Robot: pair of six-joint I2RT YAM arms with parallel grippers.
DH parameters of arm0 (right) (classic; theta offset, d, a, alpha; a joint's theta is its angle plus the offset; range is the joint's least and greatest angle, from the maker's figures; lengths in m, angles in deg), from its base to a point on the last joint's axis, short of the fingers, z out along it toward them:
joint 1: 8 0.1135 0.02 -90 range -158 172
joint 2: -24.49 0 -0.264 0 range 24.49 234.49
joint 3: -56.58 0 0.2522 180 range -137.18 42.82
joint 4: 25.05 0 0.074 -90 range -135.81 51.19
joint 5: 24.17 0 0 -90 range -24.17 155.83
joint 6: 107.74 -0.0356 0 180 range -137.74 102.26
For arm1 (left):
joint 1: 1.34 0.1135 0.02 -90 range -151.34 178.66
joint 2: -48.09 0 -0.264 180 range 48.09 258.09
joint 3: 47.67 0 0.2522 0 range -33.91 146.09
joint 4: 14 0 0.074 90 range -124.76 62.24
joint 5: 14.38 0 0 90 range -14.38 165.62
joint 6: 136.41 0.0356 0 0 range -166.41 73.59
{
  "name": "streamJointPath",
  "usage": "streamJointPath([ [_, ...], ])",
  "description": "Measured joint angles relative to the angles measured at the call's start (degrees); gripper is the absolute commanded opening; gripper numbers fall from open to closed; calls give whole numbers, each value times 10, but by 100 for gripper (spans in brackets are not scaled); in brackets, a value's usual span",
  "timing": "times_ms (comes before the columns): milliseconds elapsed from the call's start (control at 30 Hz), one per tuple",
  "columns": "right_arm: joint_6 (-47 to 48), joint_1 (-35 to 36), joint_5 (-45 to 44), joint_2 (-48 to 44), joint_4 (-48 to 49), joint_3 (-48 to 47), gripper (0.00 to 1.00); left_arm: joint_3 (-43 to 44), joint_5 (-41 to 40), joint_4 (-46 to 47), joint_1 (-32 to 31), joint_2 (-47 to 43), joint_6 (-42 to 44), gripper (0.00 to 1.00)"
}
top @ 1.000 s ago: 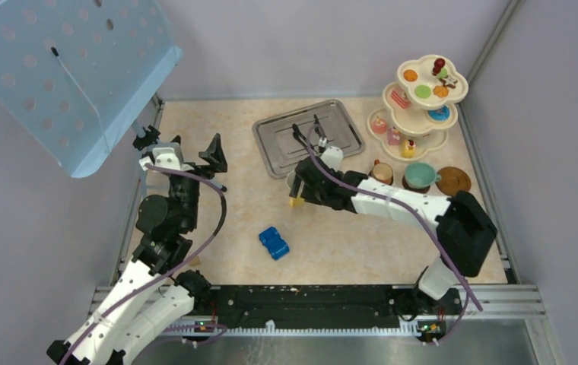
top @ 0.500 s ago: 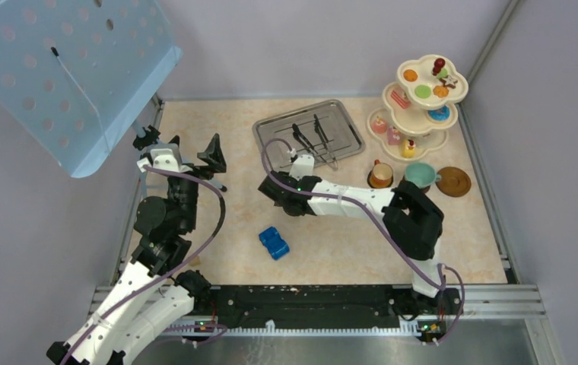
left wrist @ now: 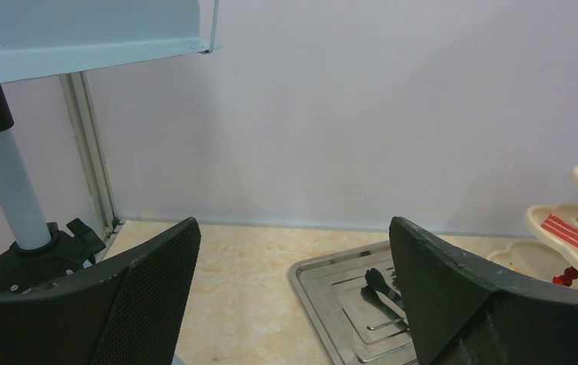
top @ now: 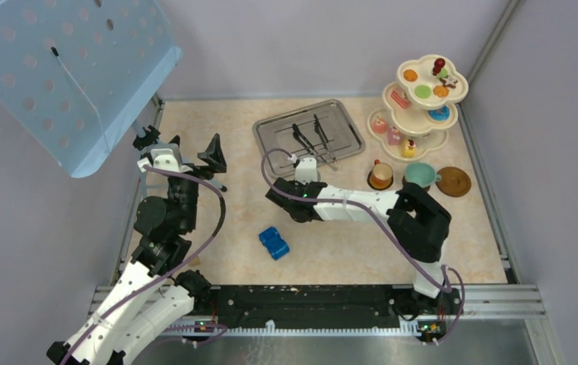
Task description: Serve the afternoon tea
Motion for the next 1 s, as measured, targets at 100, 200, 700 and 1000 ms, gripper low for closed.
streamJointPath([
  [100, 70, 0, -3, -56, 26, 51, 0, 0, 0, 0, 0, 0, 0, 99],
  [200, 146, -6, -8, -153, 46, 98, 0, 0, 2, 0, 0, 0, 0, 99],
  [700, 296, -428, -19, -627, 46, 264, 0, 0, 11, 0, 0, 0, -9, 99],
  [1000, 266, -769, 224, -485, 89, 325, 0, 0, 17, -1, 0, 0, -12, 99],
])
